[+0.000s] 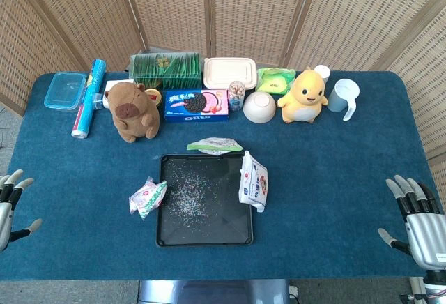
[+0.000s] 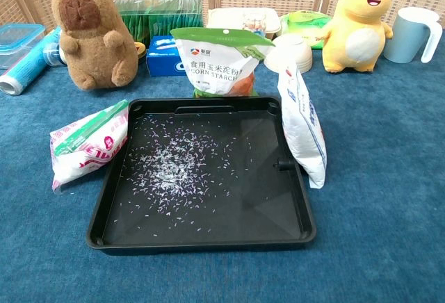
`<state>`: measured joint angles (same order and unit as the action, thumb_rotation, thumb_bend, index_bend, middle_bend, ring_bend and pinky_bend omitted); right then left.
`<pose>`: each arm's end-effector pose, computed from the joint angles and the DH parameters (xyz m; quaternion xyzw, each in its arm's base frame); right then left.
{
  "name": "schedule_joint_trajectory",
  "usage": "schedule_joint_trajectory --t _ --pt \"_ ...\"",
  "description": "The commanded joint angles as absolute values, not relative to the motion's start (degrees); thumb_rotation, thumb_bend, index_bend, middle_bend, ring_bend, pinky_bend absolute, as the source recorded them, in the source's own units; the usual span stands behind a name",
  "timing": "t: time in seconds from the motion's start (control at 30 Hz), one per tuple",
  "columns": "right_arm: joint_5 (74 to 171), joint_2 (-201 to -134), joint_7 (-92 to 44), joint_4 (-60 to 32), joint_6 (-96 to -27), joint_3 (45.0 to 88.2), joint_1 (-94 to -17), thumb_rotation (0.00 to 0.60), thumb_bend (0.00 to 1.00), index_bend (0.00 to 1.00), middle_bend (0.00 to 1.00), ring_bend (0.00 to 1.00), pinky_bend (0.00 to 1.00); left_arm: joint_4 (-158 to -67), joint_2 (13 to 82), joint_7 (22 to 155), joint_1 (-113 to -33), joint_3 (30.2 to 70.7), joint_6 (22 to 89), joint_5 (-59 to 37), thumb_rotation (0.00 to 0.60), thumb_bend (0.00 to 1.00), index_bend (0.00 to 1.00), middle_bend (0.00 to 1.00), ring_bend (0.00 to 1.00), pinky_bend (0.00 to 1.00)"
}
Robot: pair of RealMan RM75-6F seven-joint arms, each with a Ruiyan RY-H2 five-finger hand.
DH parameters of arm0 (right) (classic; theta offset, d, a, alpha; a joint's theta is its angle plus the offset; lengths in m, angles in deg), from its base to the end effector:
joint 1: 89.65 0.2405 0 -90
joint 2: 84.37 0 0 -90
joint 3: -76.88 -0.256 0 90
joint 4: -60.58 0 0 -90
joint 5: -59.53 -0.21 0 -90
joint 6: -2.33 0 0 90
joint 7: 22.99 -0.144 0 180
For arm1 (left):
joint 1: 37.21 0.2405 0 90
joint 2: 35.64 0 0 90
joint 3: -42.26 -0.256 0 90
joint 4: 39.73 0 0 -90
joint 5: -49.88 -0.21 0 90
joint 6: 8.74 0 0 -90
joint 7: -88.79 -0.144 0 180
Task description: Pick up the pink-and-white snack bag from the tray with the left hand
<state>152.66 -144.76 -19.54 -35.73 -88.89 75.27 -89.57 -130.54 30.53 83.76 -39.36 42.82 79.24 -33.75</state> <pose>-0.2950 -0.1499 0.1774 0.6086 -0.3441 0.3968 0.5947 -0.3267 0.1575 0.1535 -0.5857 -0.3835 -0.3455 0.6249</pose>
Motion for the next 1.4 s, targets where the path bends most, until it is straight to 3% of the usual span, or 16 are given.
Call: schedule_joint_trajectory --t 0.03,0.37,0.8,1.2,1.4 --pt "152.7 -144.7 -19.6 -35.9 -89.0 75.3 -89.6 0.6 0.0 0.03 0.04 0.06 0.06 -130.2 30.9 84.1 -39.7 42.9 78.5 -33.9 0.6 0.0 0.16 0.04 0.02 0.0" --pt "153.1 -144.1 -20.8 -36.1 -89.7 75.4 -89.9 0.6 0.0 0.03 0.04 0.06 0.06 -122.6 41.4 89.9 -45.1 42.4 72.1 -38.9 0.6 0.0 0.16 0.04 0.02 0.0" --pt "153.5 -143.6 -22.2 -36.1 -89.8 75.5 -89.9 0.6 0.0 0.03 0.04 0.06 0.06 -122.4 53.4 78.7 -50.0 45.0 65.4 -35.0 0.6 0.0 0.16 0.04 0.02 0.0" --pt "153.2 -142.5 -24.7 -36.3 -90.2 75.4 -90.1 0.6 0.0 0.03 0.04 0.06 0.06 -121.5 58.9 74.7 -52.3 47.1 63.9 -31.3 0.6 0.0 0.16 0.04 0.02 0.01" --pt "153.2 -142.4 -25.1 -36.1 -90.1 75.4 -90.0 0.6 0.0 0.03 0.04 0.06 0.06 -120.1 62.7 71.8 -51.8 47.1 65.4 -29.8 0.6 0.0 0.18 0.04 0.04 0.09"
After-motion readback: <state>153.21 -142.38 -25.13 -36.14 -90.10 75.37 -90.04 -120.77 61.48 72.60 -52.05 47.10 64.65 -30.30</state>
